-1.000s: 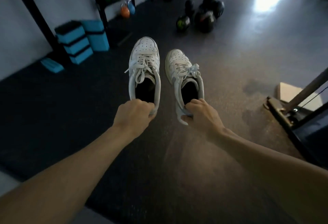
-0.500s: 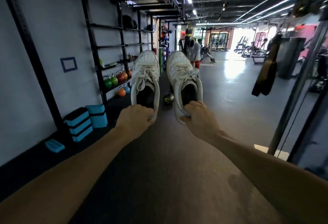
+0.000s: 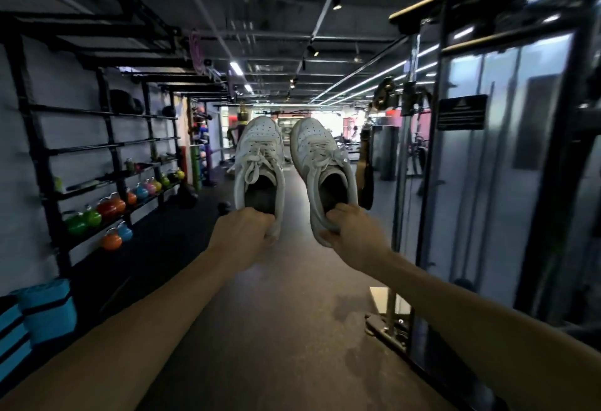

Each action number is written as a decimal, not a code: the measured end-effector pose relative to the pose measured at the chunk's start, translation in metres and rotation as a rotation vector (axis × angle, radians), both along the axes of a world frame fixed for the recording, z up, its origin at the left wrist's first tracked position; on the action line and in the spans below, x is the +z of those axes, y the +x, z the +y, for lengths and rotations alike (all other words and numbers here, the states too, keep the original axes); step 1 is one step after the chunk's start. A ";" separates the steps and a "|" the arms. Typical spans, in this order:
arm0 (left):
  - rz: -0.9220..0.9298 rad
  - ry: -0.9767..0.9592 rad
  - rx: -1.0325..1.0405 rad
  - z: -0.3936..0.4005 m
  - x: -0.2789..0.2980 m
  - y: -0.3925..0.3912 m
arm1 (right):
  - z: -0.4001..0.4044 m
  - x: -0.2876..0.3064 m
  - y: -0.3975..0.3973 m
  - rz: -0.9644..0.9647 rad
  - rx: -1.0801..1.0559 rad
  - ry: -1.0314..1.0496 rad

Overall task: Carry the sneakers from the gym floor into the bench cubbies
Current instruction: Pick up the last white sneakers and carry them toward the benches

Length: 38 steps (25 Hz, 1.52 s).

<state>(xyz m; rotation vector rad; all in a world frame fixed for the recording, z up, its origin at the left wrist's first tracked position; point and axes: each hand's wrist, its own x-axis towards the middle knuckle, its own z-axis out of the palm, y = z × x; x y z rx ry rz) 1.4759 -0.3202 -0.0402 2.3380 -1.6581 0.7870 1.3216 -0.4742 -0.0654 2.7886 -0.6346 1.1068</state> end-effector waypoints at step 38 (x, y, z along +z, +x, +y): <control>0.116 -0.050 -1.795 0.260 -0.002 -0.911 | 0.601 -0.001 -0.894 -0.069 -1.736 -0.002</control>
